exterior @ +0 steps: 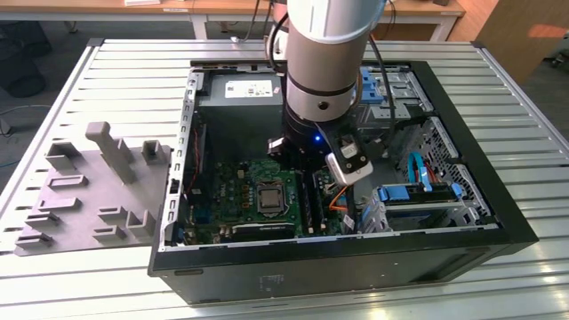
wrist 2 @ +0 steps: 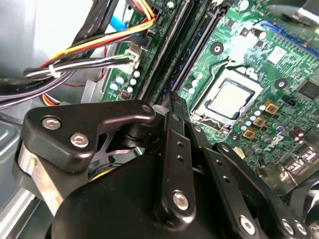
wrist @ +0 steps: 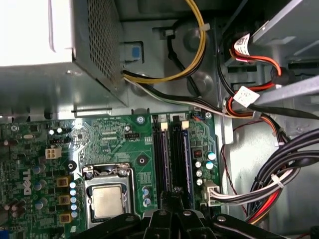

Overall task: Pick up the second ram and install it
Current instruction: 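Press down the second ram until it locks into place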

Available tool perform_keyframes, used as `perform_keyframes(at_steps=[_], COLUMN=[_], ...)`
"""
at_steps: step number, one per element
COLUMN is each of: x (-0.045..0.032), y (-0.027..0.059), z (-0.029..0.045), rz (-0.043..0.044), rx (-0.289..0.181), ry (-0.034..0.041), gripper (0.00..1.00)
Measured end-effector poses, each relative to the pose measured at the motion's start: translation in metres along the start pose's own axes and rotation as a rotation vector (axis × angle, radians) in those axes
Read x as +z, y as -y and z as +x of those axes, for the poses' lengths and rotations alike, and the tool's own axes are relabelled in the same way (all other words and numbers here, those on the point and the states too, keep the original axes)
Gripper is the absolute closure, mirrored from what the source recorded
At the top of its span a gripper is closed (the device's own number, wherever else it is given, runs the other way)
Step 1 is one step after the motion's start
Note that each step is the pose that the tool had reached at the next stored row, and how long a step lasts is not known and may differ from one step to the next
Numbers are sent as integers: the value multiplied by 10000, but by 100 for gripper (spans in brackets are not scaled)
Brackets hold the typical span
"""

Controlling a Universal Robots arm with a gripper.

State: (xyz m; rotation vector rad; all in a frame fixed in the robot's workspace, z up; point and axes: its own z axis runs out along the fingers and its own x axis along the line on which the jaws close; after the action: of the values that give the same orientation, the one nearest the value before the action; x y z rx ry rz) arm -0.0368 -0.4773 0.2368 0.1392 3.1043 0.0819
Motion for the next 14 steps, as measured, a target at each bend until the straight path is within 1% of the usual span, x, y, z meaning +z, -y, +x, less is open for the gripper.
perform_keyframes(at_steps=[5, 9, 14], x=[-1, -1, -2], y=[50, 72, 93], z=[-6, -8, -10], rz=[1, 7, 88], rx=[23, 37, 47], ry=[1, 3, 10], gripper=[89, 89, 89])
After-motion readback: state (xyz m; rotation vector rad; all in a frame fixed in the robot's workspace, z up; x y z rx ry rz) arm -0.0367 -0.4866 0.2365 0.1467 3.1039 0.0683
